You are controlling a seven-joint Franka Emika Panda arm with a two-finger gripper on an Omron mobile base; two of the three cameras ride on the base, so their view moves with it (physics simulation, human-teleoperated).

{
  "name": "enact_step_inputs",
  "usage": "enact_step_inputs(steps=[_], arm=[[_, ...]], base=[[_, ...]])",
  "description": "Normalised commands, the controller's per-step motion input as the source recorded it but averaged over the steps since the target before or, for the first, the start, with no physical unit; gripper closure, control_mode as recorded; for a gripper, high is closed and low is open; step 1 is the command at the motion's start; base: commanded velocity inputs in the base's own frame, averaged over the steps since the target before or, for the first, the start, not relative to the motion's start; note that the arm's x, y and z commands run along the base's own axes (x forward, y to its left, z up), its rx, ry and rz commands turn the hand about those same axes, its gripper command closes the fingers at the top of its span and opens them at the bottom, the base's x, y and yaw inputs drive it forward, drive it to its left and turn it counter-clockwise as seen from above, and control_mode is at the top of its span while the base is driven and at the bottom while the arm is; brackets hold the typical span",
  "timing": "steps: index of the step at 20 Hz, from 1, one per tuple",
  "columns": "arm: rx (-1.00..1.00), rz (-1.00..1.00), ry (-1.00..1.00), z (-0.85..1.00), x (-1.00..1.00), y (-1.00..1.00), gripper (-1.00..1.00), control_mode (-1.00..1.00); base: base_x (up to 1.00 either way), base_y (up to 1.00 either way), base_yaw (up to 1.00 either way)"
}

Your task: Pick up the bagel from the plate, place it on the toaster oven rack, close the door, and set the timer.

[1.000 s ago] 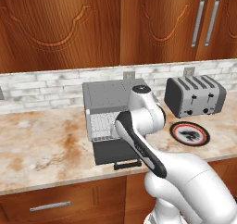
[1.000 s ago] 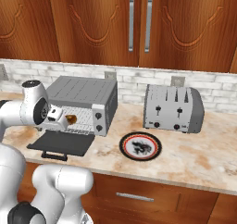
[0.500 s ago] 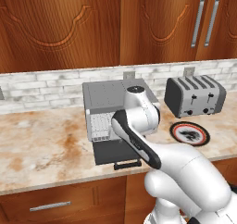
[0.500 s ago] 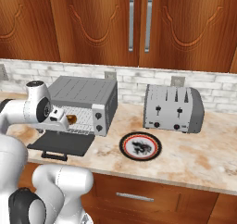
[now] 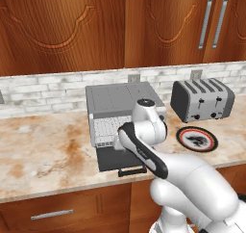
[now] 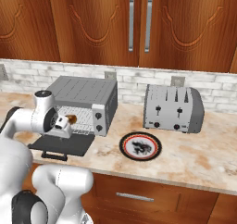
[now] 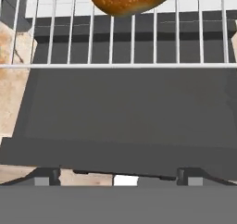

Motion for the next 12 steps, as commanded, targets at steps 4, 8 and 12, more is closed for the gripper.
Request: enact_step_inputs(steps=[4, 8, 12], arm=[[0.00, 0.00, 0.00, -0.28, 0.36, 0.00, -1.00, -1.00], [0.00, 0.00, 0.00, -0.16, 0.38, 0.00, -1.00, -1.00], [0.00, 0.00, 0.00, -0.06, 0.33, 0.00, -1.00, -1.00]], base=[[0.00, 0.00, 0.00], [0.00, 0.00, 0.00], [0.00, 0.00, 0.00]])
